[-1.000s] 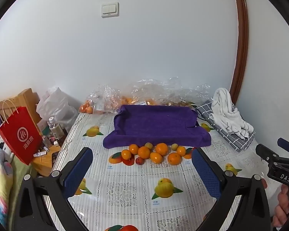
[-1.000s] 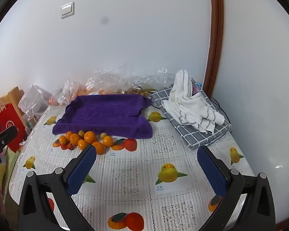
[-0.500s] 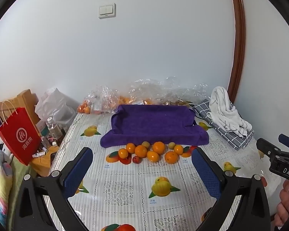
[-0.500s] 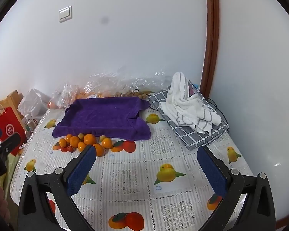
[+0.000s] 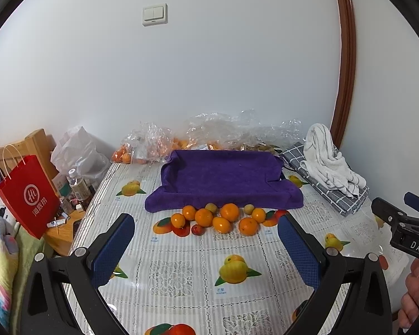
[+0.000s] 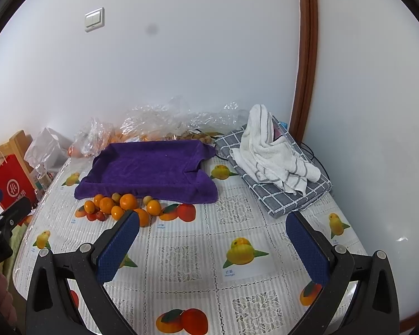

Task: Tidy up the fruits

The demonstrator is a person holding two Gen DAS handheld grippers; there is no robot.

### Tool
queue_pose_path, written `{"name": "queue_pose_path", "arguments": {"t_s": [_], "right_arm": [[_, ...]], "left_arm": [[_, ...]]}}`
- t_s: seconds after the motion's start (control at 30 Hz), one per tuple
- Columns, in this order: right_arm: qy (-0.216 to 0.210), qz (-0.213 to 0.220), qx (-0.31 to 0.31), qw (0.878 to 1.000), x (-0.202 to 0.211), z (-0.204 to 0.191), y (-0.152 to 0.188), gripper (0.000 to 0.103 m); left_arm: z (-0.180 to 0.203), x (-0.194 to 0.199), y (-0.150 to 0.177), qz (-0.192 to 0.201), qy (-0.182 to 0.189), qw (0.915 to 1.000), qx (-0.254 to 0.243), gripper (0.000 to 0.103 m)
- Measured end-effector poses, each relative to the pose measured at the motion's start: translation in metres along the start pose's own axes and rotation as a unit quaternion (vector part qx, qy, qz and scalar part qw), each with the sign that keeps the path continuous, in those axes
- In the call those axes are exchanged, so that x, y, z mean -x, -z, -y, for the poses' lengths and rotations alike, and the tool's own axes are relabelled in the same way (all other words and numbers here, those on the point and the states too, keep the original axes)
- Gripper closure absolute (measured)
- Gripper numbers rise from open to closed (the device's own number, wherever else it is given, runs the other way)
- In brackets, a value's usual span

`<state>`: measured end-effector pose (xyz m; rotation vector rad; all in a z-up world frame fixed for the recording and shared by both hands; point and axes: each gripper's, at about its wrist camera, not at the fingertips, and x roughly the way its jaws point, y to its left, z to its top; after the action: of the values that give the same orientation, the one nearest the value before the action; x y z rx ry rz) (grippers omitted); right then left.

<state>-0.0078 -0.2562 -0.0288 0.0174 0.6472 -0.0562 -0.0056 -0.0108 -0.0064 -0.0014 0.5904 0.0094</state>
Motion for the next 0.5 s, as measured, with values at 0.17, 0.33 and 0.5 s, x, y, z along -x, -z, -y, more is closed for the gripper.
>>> {"name": "queue_pose_path", "arguments": {"t_s": [0.17, 0.33, 0.5], "right_arm": [[0.0, 0.001, -0.001, 1.0, 0.0002, -0.0007, 0.0003, 0.0], [0.0, -0.001, -0.002, 1.0, 0.0004, -0.003, 0.0001, 0.0], [-0.001, 0.003, -0.001, 1.0, 0.0017, -0.0052, -0.0009, 0.0]], "left_arm": [[0.0006, 0.0016, 0.0011, 0.004, 0.001, 1.0, -0.005, 0.0], [0.0018, 0.0023, 0.0017, 0.005, 0.0, 1.0, -0.006, 0.0], [0.0006, 0.0036, 0.0038, 0.006, 0.0, 1.0, -0.004, 0.0]]}}
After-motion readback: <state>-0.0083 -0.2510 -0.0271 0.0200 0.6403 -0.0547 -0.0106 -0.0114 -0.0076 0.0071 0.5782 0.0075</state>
